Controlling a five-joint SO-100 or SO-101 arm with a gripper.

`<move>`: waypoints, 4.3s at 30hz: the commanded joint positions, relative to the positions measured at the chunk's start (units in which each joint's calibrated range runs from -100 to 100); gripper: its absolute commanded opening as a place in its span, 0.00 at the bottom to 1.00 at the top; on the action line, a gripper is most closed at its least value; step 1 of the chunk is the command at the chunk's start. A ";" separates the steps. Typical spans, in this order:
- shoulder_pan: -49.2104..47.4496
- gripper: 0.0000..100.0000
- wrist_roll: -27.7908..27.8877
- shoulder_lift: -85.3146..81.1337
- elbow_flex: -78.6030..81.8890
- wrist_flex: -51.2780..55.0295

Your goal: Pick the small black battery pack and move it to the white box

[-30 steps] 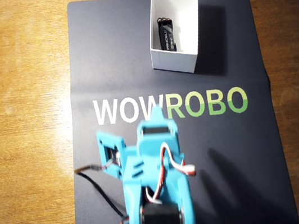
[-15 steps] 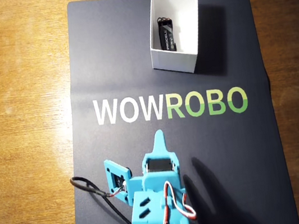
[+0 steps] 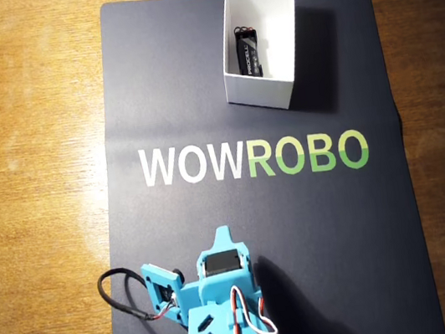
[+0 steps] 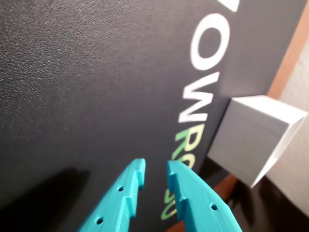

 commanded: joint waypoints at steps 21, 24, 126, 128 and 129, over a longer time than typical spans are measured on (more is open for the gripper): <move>-0.20 0.01 0.23 -0.56 1.20 0.29; -0.20 0.01 0.23 -0.56 1.20 0.29; -0.08 0.01 0.23 -0.56 1.20 0.29; -0.08 0.01 0.23 -0.56 1.20 0.29; -0.08 0.01 0.23 -0.56 1.20 0.29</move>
